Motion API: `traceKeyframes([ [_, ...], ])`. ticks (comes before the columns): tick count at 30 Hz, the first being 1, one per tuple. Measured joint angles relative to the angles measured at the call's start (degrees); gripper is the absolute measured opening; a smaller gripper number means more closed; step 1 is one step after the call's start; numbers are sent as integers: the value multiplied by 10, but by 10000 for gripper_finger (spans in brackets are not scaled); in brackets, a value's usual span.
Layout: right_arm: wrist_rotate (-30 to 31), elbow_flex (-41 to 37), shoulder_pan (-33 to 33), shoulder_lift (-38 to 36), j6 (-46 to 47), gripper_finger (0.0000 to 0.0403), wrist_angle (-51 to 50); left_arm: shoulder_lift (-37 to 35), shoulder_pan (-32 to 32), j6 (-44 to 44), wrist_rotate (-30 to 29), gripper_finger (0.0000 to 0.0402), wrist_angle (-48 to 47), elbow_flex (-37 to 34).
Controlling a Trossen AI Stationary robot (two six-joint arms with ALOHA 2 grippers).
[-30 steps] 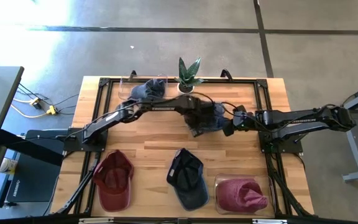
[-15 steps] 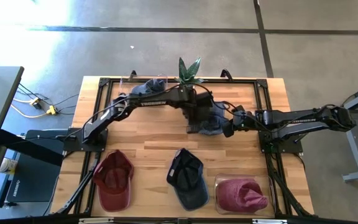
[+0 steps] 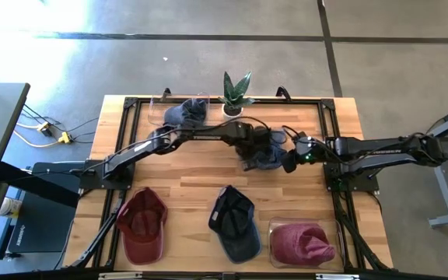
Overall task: Pick & Place hat
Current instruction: Put the right blue cap into the top transparent bin
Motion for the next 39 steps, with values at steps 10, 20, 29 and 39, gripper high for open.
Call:
traceKeyframes([
  [10,-14,0,0,-13,21,5,-67,3,-1,-8,-15,62,-46,-2],
  [20,-11,0,0,-12,6,35,-43,-19,-4,11,13,62,-89,61],
  [29,-30,0,-11,-13,-29,65,-43,-82,-14,23,13,62,-118,55],
  [39,-158,122,-52,-6,-175,184,-146,-116,-59,17,-3,62,-70,18],
])
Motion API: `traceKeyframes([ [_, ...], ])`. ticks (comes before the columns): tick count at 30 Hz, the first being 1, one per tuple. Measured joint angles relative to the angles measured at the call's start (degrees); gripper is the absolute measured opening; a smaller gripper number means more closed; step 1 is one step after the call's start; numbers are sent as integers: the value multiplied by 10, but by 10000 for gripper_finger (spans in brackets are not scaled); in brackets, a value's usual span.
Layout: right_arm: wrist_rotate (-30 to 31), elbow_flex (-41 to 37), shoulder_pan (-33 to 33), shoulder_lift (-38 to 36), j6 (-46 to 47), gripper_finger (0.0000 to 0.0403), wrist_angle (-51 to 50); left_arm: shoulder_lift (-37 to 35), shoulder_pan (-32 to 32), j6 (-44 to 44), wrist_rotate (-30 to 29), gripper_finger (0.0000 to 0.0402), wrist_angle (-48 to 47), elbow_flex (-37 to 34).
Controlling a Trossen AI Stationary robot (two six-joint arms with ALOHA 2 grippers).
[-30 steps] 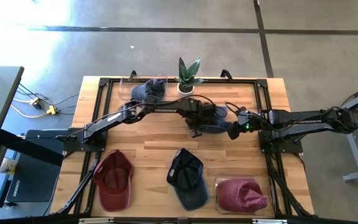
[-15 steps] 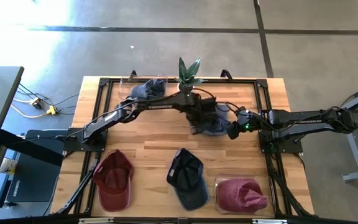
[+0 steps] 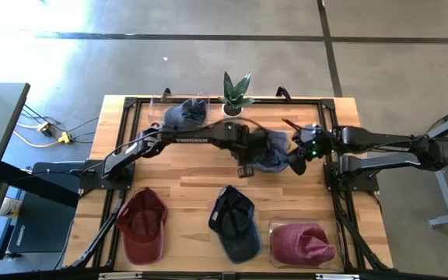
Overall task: Pick & Place hat
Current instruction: Put the right blue cap into the top transparent bin
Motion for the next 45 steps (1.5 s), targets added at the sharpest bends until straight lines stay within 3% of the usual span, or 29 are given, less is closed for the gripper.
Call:
traceKeyframes([
  [4,-4,57,15,14,-69,190,-47,-30,-11,-19,-31,62,67,-75],
  [7,-24,66,34,27,-96,191,-27,-108,-12,-25,-18,62,114,-183],
  [9,-40,62,48,45,-106,194,1,-162,-12,-45,-10,62,201,-270],
  [11,-52,50,63,68,-122,203,52,-233,-12,-60,8,62,201,-374],
  [13,-49,38,77,97,-151,217,109,-275,-13,-82,16,62,301,-452],
  [16,-16,35,93,161,-212,236,169,-352,-9,-126,19,62,290,-550],
  [18,9,35,98,210,-240,242,178,-377,-8,-148,21,62,325,-582],
  [23,76,36,106,307,-265,244,180,-407,-14,-173,17,62,282,-622],
  [29,117,36,110,384,-271,227,178,-438,-38,-175,-5,62,266,-668],
  [33,137,36,112,405,-251,174,193,-489,-50,-208,-10,62,274,-738],
  [35,135,38,112,405,-232,130,198,-518,-50,-232,-16,62,326,-765],
  [37,133,45,110,398,-207,78,211,-562,-50,-249,-21,62,288,-797],
  [39,128,60,105,388,-190,28,220,-597,-49,-259,-30,62,313,-806],
  [41,123,89,94,377,-172,17,229,-636,-46,-265,-44,62,278,-815],
  [45,103,172,59,370,-107,43,232,-708,-41,-265,-64,62,268,-815],
])
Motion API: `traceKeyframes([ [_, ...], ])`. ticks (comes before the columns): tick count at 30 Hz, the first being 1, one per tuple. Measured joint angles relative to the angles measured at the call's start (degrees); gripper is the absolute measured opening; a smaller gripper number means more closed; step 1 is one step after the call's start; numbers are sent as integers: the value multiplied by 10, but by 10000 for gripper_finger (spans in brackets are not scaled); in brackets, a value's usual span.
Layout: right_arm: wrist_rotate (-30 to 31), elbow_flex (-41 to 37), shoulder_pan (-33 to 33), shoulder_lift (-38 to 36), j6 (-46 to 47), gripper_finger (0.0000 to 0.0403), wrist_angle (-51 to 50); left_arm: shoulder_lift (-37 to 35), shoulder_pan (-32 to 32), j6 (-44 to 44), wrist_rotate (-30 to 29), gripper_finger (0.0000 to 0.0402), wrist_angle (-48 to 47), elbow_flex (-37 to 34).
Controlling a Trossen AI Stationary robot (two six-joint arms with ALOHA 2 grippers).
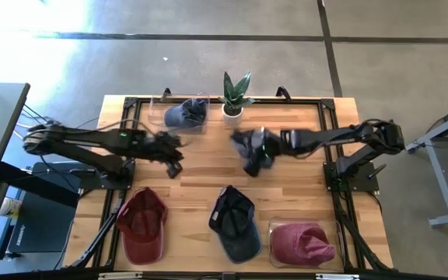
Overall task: Pick & Place hat
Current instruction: Put the right blue cap into the top transparent bin
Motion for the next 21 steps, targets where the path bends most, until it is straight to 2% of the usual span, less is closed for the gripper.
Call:
traceKeyframes([
  [3,-28,71,-31,1,22,31,18,-34,0,0,-29,62,8,5],
  [4,-33,93,-39,3,27,23,38,-53,1,0,-39,62,-22,0],
  [5,-34,112,-48,3,34,15,63,-64,0,-1,-51,62,-51,-2],
  [8,-30,148,-74,6,66,15,138,-95,0,-12,-76,62,-46,4],
  [10,-20,162,-89,10,94,23,220,-118,-1,-17,-87,62,-94,-2],
  [11,-16,165,-96,12,106,25,253,-123,-1,-19,-89,62,-77,1],
  [15,4,183,-124,54,128,14,400,-160,-1,-26,-100,62,-99,-2],
  [17,6,207,-134,91,127,13,448,-170,-1,-29,-104,62,-73,5],
  [21,-2,289,-153,179,125,13,459,-192,-1,-30,-108,62,-83,1],
])
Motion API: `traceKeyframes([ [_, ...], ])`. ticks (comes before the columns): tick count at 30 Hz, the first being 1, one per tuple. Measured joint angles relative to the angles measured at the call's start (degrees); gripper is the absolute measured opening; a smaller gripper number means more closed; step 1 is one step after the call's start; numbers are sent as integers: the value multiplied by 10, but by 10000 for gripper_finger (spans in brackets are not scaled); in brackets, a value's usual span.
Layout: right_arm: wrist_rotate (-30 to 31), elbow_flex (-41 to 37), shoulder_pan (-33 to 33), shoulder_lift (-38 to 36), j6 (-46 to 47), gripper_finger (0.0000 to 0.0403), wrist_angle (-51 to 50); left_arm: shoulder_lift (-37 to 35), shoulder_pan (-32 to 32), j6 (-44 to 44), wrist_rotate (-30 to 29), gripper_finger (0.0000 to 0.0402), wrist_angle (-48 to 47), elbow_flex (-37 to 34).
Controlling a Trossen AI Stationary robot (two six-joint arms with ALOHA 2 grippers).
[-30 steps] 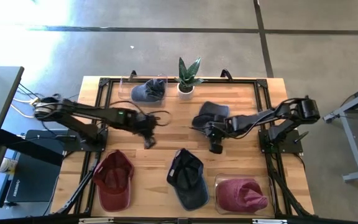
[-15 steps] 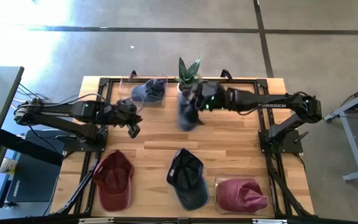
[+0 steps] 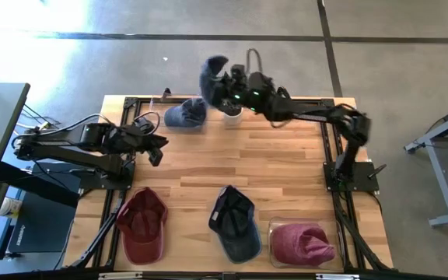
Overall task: Pick & Place hat
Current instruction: Put the right blue cap into the top transparent bin
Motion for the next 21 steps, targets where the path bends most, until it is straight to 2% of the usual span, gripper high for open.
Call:
traceKeyframes([
  [9,-34,253,-22,215,-6,14,-10,-14,0,0,-14,62,-11,1],
  [13,-44,332,-24,293,7,21,-40,-13,0,1,-21,62,-12,1],
  [16,-39,359,-24,343,9,20,-54,-13,0,1,-21,62,-12,1],
  [21,-28,341,-23,378,53,16,-64,-13,0,1,-28,62,-13,1],
])
